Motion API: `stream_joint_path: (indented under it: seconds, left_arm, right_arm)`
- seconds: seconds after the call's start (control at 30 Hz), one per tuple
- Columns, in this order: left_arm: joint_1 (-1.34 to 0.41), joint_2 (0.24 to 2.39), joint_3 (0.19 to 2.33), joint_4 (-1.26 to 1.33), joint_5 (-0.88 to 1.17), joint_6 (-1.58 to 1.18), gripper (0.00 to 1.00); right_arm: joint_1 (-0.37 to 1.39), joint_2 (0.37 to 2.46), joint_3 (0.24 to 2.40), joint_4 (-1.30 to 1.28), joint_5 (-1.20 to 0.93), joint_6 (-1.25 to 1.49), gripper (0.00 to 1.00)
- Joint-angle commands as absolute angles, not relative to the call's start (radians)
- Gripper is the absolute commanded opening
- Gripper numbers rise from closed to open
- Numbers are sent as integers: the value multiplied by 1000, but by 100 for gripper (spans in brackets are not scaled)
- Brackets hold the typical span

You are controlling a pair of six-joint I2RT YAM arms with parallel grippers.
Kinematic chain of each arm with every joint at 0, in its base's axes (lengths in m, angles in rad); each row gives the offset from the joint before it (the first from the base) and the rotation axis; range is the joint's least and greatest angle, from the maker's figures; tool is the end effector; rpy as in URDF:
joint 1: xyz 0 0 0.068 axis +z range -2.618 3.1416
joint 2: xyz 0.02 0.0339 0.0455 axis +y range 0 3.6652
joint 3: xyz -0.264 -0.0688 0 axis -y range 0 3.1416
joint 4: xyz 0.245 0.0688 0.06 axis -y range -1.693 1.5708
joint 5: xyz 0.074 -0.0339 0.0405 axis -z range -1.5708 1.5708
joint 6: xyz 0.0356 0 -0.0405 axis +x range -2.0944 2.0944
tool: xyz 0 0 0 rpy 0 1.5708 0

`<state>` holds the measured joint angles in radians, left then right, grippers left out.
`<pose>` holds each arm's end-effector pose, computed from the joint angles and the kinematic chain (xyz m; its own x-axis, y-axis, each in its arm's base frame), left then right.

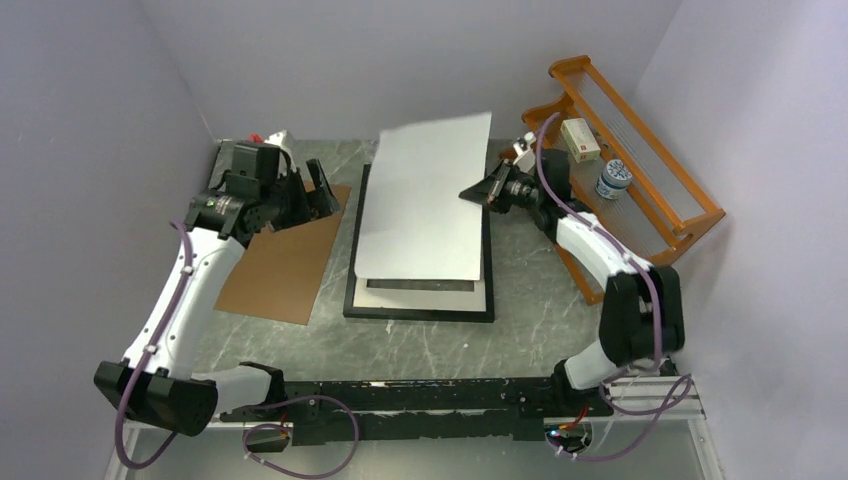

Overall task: Put the photo into the frame
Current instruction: Turn over the photo from the photo frame.

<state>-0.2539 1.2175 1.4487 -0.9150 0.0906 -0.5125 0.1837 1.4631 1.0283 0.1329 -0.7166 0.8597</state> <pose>0.2298 -0.0630 0.4066 -0.6889 -0.3258 -0.6476 -0.0227 0.9026 -0.4299 0.3255 0.0843 0.2972 -0.7623 0.4394 -0.4752 -0.2708 0.4502 0.8508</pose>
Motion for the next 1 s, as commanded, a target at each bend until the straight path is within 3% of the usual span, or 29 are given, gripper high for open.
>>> stream_joint_path:
  seconds: [0.0, 0.23, 0.6, 0.97]
  left_arm:
    - [-255, 1252, 1335, -861, 105, -617, 94]
    - [-254, 1343, 1200, -743, 192, -673, 91]
    - [-255, 1515, 1171, -637, 116, -682, 88]
    - [-255, 1649, 1182, -588, 56, -704, 87]
  right_arm:
    - [177, 1594, 1100, -143, -598, 718, 0]
    - [175, 1682, 1102, -107, -473, 570, 0]
    - [176, 1686, 1068, -6, -636, 436, 0]
    - [179, 1548, 928, 173, -712, 473, 0]
